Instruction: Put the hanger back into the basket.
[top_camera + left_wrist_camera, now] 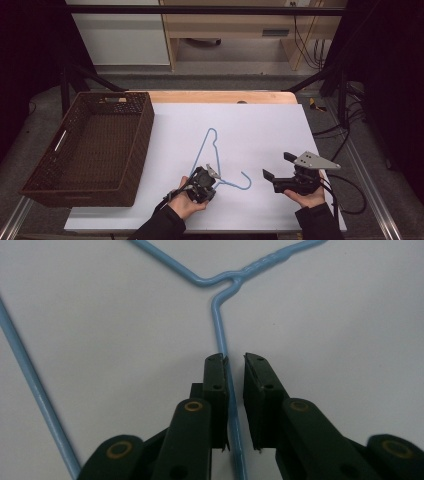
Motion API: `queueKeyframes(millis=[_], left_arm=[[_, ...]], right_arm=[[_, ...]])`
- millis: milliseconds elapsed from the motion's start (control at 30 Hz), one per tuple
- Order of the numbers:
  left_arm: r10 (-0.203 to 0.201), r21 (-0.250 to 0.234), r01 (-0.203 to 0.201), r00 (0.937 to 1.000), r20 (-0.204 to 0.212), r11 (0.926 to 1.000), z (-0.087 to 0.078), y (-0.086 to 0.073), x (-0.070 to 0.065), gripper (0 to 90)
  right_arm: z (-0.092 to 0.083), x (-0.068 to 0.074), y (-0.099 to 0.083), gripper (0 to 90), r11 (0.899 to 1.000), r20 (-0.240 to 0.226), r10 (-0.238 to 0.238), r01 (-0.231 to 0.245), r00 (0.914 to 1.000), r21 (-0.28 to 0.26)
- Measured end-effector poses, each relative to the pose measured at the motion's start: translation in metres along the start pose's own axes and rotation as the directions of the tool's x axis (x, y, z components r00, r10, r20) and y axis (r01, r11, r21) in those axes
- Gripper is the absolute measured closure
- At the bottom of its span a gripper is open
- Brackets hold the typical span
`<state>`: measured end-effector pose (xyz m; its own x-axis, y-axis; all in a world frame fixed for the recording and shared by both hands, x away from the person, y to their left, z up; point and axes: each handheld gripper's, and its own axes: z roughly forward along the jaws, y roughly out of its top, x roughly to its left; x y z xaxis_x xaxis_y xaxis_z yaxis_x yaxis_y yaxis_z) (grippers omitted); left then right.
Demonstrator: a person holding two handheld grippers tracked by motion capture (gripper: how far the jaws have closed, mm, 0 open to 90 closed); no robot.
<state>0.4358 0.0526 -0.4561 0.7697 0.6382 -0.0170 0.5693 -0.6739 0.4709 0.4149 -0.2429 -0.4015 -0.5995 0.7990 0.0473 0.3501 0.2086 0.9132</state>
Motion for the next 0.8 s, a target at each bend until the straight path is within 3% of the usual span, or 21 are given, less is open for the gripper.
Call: queueKeyframes(millis=[300, 500, 800], left_arm=[[-0.026, -0.005, 0.026, 0.9995, -0.020, 0.9997, 0.000, 0.000, -0.002, 86.0], [-0.020, -0.019, 0.020, 0.9995, -0.024, 0.9996, -0.001, -0.002, -0.002, 86.7], [-0.016, -0.093, 0.015, 0.9997, -0.017, 0.9956, -0.016, -0.005, 0.003, 86.8]], right_arm=[[0.000, 0.000, 0.000, 6.3, 1.000, -0.002, 0.002, -0.002, 1.0000, 0.000], [0.000, 0.001, 0.000, 6.4, 1.000, -0.009, 0.002, -0.002, 1.0000, 0.003], [0.002, 0.005, -0.002, 6.9, 1.000, -0.036, -0.006, 0.007, 0.9993, 0.014]])
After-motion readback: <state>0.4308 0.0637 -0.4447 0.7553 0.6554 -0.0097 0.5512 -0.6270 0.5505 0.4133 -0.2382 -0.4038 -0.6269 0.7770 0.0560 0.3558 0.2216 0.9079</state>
